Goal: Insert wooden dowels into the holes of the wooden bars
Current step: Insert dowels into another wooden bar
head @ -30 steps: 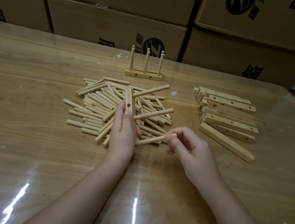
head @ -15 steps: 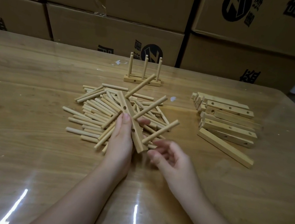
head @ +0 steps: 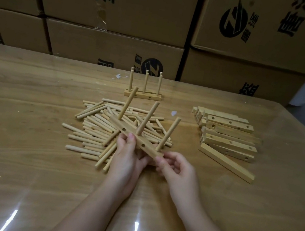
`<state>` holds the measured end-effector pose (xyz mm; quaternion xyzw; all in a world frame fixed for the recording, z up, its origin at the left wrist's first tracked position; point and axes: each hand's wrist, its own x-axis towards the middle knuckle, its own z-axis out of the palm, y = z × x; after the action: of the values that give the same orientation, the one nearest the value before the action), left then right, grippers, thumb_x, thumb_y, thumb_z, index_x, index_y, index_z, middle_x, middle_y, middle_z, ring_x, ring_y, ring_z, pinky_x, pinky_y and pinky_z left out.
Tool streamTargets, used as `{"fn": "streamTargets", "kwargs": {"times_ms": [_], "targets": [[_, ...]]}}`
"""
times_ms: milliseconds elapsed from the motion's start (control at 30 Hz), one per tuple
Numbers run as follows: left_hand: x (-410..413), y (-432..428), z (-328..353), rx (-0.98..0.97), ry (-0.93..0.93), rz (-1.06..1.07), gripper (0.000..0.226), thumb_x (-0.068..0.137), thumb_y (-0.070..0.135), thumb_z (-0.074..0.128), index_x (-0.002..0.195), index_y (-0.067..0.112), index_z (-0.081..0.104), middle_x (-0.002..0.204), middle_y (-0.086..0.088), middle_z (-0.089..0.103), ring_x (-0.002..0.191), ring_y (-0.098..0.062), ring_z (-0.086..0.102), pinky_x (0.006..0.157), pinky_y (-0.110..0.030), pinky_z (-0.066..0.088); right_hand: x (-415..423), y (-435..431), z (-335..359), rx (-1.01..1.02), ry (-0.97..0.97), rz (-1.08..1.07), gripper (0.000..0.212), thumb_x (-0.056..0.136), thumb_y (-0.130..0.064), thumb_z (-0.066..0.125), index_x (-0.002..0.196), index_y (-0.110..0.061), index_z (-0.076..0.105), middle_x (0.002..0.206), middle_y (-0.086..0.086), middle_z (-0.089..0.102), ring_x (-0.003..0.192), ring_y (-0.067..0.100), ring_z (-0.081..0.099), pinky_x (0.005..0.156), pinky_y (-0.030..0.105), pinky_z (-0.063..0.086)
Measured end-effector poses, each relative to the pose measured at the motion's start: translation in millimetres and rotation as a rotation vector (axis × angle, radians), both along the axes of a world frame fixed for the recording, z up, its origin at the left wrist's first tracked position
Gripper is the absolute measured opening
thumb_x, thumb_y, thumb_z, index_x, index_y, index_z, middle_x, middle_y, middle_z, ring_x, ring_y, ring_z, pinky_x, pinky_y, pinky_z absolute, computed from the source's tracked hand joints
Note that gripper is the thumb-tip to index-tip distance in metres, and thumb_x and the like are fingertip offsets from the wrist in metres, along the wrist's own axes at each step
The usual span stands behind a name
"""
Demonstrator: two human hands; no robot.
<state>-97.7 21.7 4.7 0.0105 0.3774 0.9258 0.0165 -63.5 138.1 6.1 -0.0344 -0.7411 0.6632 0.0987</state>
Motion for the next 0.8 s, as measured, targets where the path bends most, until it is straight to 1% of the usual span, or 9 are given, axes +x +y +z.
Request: {"fn": "streamTargets", "kwargs": {"times_ms": [133,200,267,333,433,500,600,733,800], "targets": [[1,0,4,-0.002,-0.013,-0.057,0.033,0.103,0.025,0.031,0.132,0.010,0.035,0.109,-0.011,0.071,0.104,-0.030,0.067,0.086,-0.041,0.056,-10,11,10,0.073,0.007,-0.002,0.016,0.083,-0.012,0.067,0.082,-0.028,0.064,0.077,0.002,0.070,0.069,0.010,0.065,0.066,0.022,0.052],[1,1,2,-0.037,-0.045,-0.048,0.031,0.102,0.022,0.035,0.131,0.011,0.038,0.120,-0.016,0.064,0.106,-0.031,0.065,0.087,-0.039,0.056,-17,19,14,0.080,0.001,-0.002,0.014,0.084,-0.012,0.065,0.086,-0.026,0.065,0.079,0.002,0.071,0.068,0.005,0.066,0.061,0.013,0.050],[0,3,0,-0.106,-0.067,-0.031,0.031,0.101,0.020,0.040,0.131,0.014,0.038,0.122,-0.013,0.062,0.103,-0.029,0.067,0.083,-0.035,0.057,-27,28,18,0.119,-0.005,-0.010,0.012,0.085,-0.014,0.064,0.089,-0.026,0.064,0.079,-0.003,0.071,0.067,-0.001,0.065,0.058,0.007,0.046],[-1,6,-3,-0.186,-0.077,-0.020,0.026,0.098,0.019,0.047,0.124,0.021,0.042,0.111,-0.007,0.067,0.095,-0.024,0.070,0.073,-0.030,0.058,-42,36,22,0.208,0.005,-0.035,0.012,0.086,-0.020,0.064,0.094,-0.028,0.063,0.082,-0.008,0.070,0.071,-0.002,0.065,0.061,0.008,0.046],[1,11,-6,-0.316,-0.046,-0.005,0.021,0.097,0.007,0.047,0.113,0.020,0.048,0.089,-0.006,0.072,0.071,-0.018,0.069,0.059,-0.025,0.056,-75,43,30,0.319,0.034,-0.073,0.018,0.086,-0.024,0.063,0.104,-0.023,0.064,0.084,-0.007,0.069,0.079,0.004,0.065,0.073,0.020,0.050],[3,14,-8,-0.394,-0.018,-0.003,0.022,0.097,0.002,0.045,0.112,0.018,0.049,0.077,-0.004,0.071,0.062,-0.014,0.066,0.056,-0.023,0.054,-101,44,33,0.346,0.039,-0.078,0.022,0.087,-0.023,0.062,0.109,-0.018,0.064,0.084,-0.006,0.069,0.080,0.008,0.065,0.077,0.026,0.052],[5,13,-8,-0.451,0.009,-0.023,0.026,0.097,0.000,0.043,0.110,0.022,0.049,0.072,-0.001,0.070,0.059,-0.013,0.064,0.054,-0.022,0.053,-139,38,32,0.426,0.016,-0.064,0.025,0.089,-0.026,0.059,0.113,-0.019,0.063,0.088,-0.007,0.069,0.085,0.010,0.064,0.083,0.034,0.051],[2,13,-10,-0.500,0.020,-0.024,0.028,0.096,-0.003,0.042,0.109,0.020,0.049,0.070,0.000,0.068,0.057,-0.012,0.063,0.053,-0.023,0.052,-185,25,23,0.470,-0.027,-0.059,0.025,0.090,-0.024,0.058,0.114,-0.017,0.063,0.089,-0.005,0.068,0.080,0.005,0.062,0.072,0.023,0.048],[2,14,-12,-0.515,0.021,-0.032,0.029,0.095,-0.006,0.042,0.109,0.019,0.049,0.070,0.000,0.068,0.056,-0.012,0.063,0.052,-0.023,0.051,-203,20,18,0.485,-0.056,-0.062,0.025,0.091,-0.025,0.057,0.114,-0.018,0.063,0.093,-0.004,0.068,0.084,0.009,0.062,0.075,0.027,0.049]]}}
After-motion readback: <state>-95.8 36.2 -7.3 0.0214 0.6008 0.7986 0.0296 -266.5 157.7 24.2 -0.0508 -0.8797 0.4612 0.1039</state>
